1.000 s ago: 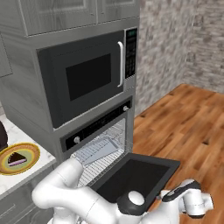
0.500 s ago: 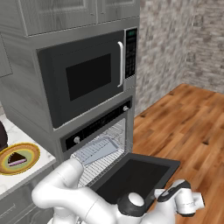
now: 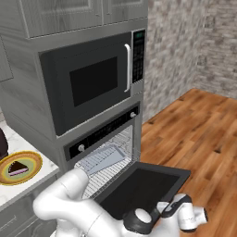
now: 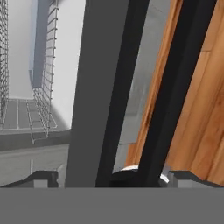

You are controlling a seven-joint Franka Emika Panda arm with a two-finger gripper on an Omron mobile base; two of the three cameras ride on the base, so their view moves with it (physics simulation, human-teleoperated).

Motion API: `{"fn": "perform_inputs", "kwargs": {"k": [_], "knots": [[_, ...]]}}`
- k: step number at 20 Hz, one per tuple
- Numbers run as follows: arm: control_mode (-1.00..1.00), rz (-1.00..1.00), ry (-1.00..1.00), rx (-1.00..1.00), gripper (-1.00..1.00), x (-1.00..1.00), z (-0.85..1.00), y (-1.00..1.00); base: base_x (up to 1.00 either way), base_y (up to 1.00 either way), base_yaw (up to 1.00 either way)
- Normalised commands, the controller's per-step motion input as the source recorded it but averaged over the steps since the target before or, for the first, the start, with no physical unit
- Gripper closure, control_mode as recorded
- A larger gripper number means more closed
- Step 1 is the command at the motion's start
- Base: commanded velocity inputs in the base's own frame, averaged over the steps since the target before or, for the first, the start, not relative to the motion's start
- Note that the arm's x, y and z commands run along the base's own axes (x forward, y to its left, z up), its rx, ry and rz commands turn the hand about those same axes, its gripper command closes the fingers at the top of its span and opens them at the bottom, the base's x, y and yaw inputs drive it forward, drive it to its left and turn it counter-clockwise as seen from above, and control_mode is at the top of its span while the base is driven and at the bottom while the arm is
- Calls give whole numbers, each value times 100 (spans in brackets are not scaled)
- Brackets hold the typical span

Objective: Take the baked cake out of the oven and place it on the plate for cooling. Then close the oven door.

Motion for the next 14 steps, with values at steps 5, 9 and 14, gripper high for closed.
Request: {"fn": "perform_inputs", "kwargs": {"k": [5, 9, 14], "knots": [[-100, 1, 0, 20, -100, 23, -71, 0, 0, 0, 0], [-100, 4, 0, 23, -100, 23, -70, 0, 0, 0, 0], [-100, 10, 0, 29, -100, 17, -51, 0, 0, 0, 0]]}}
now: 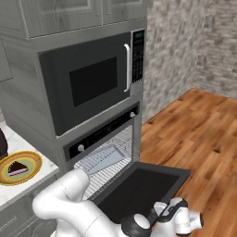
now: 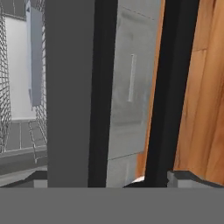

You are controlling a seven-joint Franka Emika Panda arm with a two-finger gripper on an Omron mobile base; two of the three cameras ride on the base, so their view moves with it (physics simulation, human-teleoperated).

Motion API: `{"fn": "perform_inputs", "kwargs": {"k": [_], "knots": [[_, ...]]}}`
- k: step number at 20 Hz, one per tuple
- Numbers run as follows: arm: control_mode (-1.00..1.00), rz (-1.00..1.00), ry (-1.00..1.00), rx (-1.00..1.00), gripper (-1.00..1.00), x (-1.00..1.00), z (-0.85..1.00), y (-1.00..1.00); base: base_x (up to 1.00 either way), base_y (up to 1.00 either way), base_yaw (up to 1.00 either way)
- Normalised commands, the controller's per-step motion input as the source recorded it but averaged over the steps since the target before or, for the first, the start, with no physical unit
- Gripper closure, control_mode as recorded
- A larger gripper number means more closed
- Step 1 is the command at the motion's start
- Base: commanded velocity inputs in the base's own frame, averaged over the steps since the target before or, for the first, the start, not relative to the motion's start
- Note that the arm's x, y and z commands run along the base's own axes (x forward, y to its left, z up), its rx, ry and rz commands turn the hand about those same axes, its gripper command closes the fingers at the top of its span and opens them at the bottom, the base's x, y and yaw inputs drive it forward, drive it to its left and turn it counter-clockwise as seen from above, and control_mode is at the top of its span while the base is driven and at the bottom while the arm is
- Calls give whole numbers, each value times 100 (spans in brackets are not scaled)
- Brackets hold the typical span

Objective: Take the baked cake out of the oven and place it on the plate for cooling. Then close the oven door.

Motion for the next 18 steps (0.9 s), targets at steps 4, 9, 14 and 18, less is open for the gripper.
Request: {"fn": "perform_inputs", "kwargs": {"k": [4, 9, 14, 18], "knots": [[-100, 17, 0, 34, -100, 0, -11, 19, 0, 0, 0], [-100, 20, 0, 33, -100, 0, 0, 61, 0, 0, 0], [-100, 20, 0, 30, -100, 0, 9, 75, 0, 0, 0], [-100, 19, 0, 29, -100, 0, 19, 86, 0, 0, 0]]}}
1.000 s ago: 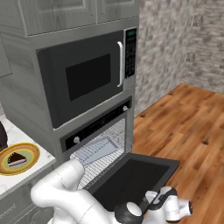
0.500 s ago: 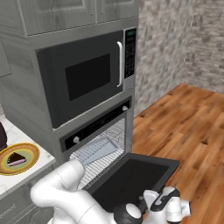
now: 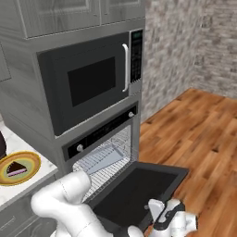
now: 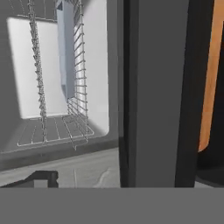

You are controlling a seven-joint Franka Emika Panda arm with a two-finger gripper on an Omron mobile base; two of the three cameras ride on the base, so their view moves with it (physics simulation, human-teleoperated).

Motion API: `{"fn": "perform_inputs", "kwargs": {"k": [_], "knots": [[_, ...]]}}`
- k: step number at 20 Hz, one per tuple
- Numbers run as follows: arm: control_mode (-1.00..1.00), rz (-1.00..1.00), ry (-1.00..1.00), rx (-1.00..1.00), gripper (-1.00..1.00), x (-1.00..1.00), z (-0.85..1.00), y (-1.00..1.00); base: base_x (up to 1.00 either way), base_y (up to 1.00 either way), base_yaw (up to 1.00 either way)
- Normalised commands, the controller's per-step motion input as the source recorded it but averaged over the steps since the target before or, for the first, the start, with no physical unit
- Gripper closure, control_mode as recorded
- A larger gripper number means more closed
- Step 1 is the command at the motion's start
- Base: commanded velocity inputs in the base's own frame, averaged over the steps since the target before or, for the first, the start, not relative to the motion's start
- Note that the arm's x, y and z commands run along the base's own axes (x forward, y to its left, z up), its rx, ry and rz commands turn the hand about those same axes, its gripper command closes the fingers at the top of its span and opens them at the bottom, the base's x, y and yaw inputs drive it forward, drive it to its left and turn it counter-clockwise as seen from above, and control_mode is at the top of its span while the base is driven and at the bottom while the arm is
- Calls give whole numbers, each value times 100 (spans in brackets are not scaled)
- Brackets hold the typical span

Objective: Take the baked cake out of the oven and place it on the plate for cooling. Then close the oven door.

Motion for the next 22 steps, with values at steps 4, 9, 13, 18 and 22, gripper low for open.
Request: {"fn": "perform_inputs", "kwargs": {"k": [4, 9, 13, 18, 22], "knots": [[-100, 17, 0, 28, -100, 0, 24, 94, 0, 0, 0], [-100, 17, 0, 29, -100, 0, 37, 92, 0, 0, 0], [-100, 21, 1, 33, -100, 6, 47, 73, 0, 0, 0], [-100, 25, 19, 37, -100, 27, 22, 62, 0, 0, 0], [-100, 34, 42, 45, -100, 53, 1, 50, 0, 0, 0]]}}
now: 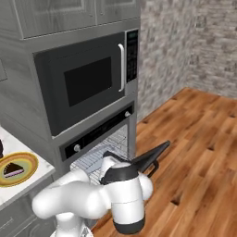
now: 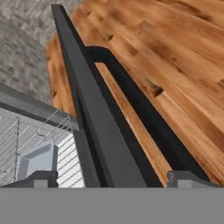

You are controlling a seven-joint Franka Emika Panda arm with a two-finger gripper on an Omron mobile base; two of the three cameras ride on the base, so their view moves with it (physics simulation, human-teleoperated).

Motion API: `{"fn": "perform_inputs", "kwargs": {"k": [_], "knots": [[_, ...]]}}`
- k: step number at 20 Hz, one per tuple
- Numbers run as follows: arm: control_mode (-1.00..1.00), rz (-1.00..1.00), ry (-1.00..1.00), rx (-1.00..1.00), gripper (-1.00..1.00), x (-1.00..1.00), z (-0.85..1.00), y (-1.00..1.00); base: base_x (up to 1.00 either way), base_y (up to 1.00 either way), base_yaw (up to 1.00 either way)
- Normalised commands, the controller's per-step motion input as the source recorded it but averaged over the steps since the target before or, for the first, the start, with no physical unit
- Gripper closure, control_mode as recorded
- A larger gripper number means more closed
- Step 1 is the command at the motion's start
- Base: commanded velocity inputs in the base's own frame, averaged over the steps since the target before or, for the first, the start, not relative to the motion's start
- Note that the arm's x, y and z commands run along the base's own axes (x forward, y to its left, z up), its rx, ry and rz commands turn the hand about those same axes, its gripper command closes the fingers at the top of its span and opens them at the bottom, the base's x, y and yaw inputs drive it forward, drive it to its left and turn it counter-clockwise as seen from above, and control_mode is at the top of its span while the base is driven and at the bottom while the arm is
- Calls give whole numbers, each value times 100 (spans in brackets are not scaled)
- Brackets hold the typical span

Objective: Take the baked cake out of the oven and place it on the plate for cooling. Then close the oven door.

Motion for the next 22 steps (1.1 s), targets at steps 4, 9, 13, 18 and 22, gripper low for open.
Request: {"fn": "perform_inputs", "kwargs": {"k": [4, 9, 13, 18, 22], "knots": [[-100, 45, 62, 55, -100, 72, 3, 47, 0, 0, 0], [-100, 56, 66, 65, -100, 80, 2, 49, 0, 0, 0], [-100, 61, 64, 70, -100, 85, 3, 52, 0, 0, 0], [-100, 61, 63, 74, -100, 86, 1, 48, 0, 0, 0], [-100, 58, 61, 70, -100, 93, 3, 59, 0, 0, 0]]}}
